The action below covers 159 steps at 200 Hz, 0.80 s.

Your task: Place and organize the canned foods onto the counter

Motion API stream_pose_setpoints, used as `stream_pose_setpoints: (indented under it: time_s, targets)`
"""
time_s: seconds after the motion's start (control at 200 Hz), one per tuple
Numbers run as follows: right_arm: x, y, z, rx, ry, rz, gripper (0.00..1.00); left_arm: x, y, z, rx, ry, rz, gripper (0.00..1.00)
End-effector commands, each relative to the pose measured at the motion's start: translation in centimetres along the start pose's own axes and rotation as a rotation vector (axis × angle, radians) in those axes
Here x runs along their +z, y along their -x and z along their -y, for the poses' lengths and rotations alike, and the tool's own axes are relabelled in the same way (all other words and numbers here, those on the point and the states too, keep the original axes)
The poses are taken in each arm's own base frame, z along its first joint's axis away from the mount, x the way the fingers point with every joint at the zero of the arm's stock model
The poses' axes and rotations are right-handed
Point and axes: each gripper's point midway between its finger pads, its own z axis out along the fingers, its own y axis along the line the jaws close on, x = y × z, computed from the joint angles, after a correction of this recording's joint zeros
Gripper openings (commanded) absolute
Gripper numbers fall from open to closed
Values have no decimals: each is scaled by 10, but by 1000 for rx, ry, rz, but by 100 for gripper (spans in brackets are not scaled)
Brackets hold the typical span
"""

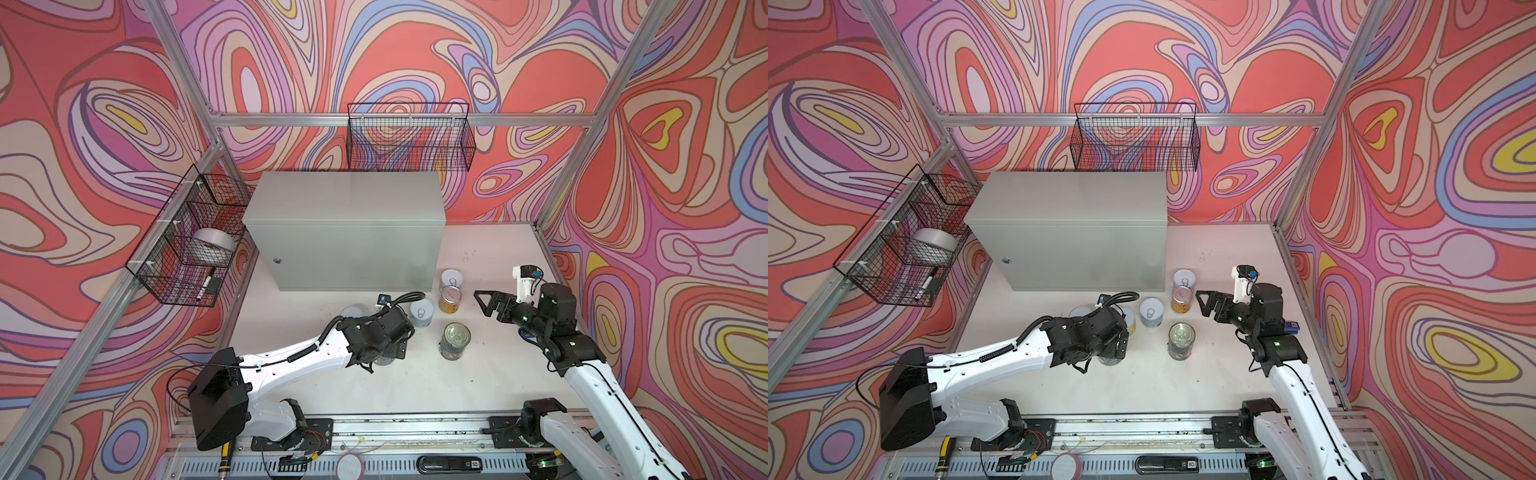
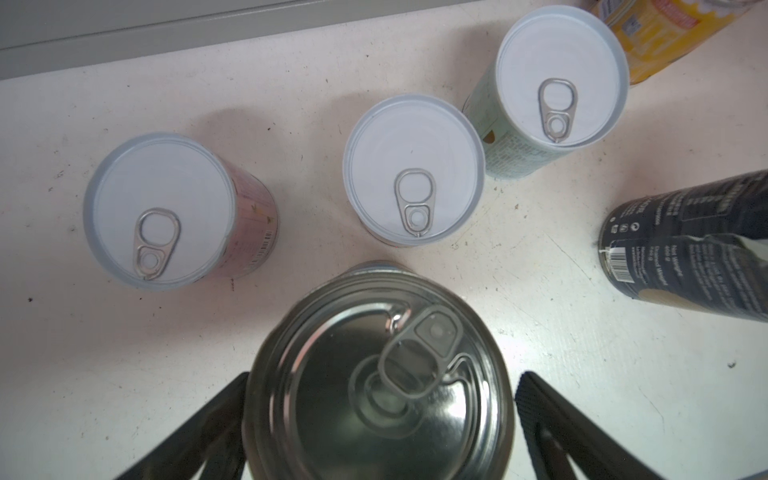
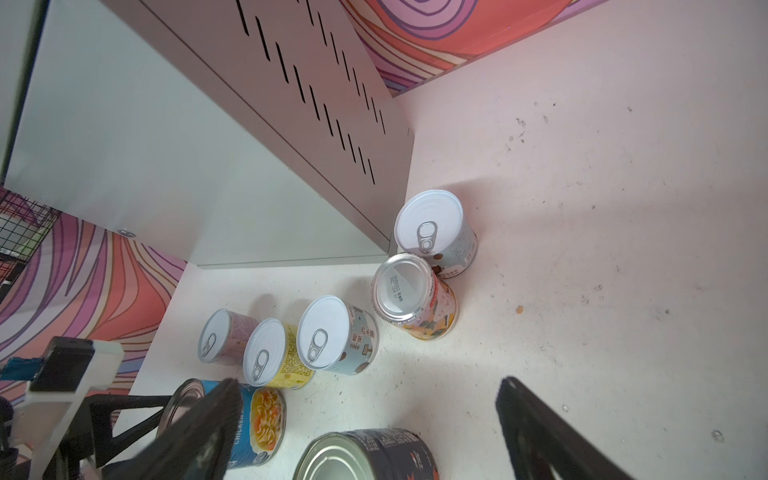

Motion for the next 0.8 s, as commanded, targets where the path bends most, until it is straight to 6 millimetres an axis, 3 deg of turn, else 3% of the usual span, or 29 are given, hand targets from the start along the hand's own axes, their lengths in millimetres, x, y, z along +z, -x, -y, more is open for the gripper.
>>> stream_pose_setpoints:
  time_s: [0.0, 0.295, 0.431, 0.531, 0.621, 0.791]
  targets:
    - [0, 2, -5, 1, 17, -6, 99, -1, 0, -8, -28, 51, 2, 100]
    - [-7, 14, -24, 4, 88, 6, 98, 4, 1, -10, -11, 91, -6, 96]
    - [-6, 12, -23, 5, 83, 1, 99, 11, 0, -11, 18, 138, -36, 84]
    - [-3, 9, -22, 13, 83, -17, 99, 12, 1, -9, 28, 151, -46, 65]
    - [0, 6, -19, 21, 77, -35, 98, 12, 2, -8, 19, 145, -38, 58]
    - [1, 3, -19, 23, 80, -45, 99, 9, 7, -7, 12, 130, -20, 56]
